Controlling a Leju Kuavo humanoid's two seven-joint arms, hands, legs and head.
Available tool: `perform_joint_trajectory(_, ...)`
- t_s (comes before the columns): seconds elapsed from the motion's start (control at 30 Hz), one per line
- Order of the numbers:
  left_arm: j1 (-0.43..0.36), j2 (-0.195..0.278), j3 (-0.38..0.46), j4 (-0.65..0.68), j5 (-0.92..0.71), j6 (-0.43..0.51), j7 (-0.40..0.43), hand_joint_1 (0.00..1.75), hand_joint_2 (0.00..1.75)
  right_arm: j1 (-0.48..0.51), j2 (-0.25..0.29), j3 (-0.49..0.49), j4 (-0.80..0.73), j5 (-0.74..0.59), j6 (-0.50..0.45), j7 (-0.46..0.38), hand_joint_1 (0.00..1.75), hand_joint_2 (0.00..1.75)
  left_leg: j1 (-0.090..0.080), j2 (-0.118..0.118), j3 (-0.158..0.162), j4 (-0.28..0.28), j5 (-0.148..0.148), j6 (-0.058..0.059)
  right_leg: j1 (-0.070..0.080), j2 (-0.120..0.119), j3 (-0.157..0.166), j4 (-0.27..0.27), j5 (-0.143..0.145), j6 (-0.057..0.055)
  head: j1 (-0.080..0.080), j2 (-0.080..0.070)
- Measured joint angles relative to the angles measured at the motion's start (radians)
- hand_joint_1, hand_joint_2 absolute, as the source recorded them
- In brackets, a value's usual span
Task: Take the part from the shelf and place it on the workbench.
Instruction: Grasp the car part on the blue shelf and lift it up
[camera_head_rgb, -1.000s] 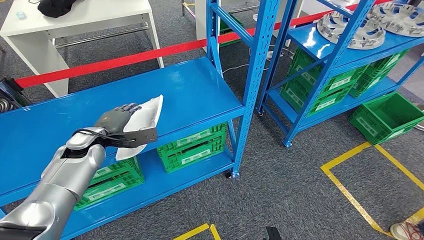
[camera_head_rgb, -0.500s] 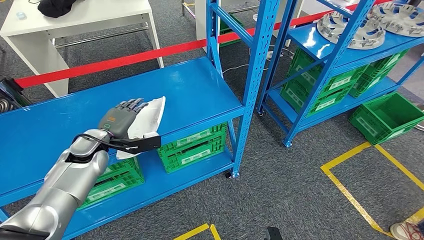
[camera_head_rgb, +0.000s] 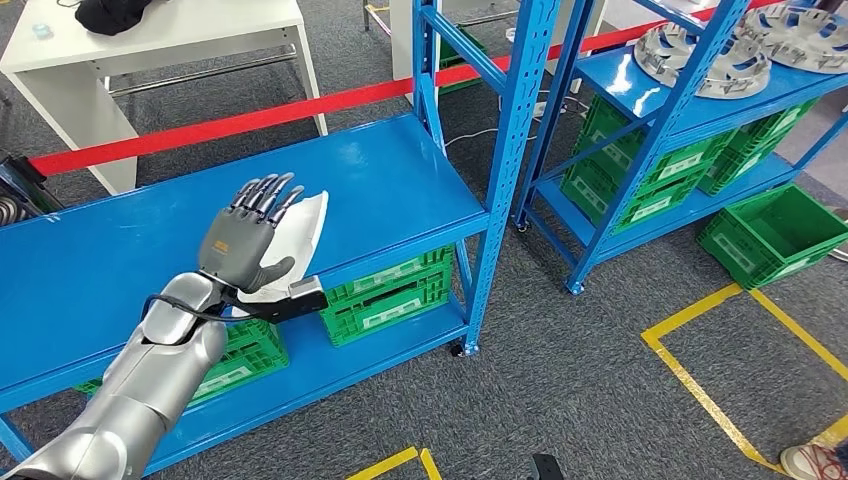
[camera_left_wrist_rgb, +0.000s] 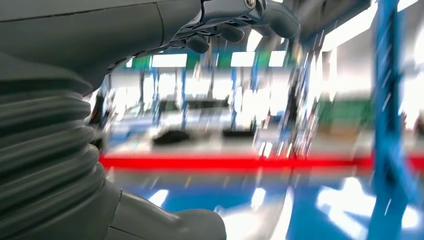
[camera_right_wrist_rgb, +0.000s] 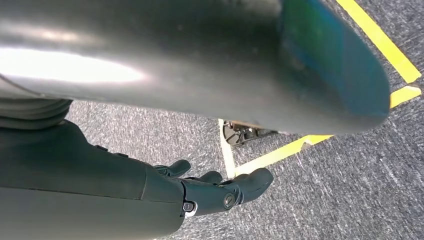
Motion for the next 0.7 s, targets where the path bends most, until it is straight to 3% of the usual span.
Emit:
perform_joint_trajectory(0.13,0.048,-0.001,0.002,-0.05,-0.034,0.12,-0.047,0.0,1.75,-0.002,0.0,0.0,0.0,0.012,-0.001,0.001,0.0,0.0,0.0,0.0,0.0,0.0,0.0,0.0,0.0,0.0,0.0,0.0,0.0,0.0,0.0,0.0)
perform_joint_trajectory(0.4,0.179,-0.011,0.062,-0.27,-0.265,0.132,-0.094,0.0,1.75,-0.003,0.0,0.001,0.0,0.031,0.001,0.004,0.0,0.0,0.0,0.0,0.0,0.0,0.0,0.0,0.0,0.0,0.0,0.0,0.0,0.0,0.0,0.0)
perform_joint_trajectory(0.7,0.236,-0.02,0.095,-0.39,-0.294,0.132,-0.115,0.0,1.75,-0.003,0.0,0.001,0.0,0.034,0.004,0.003,0.0,0.0,0.0,0.0,0.0,0.0,-0.001,0.0,0.0,0.0,0.0,0.0,0.0,0.0,0.0,0.0)
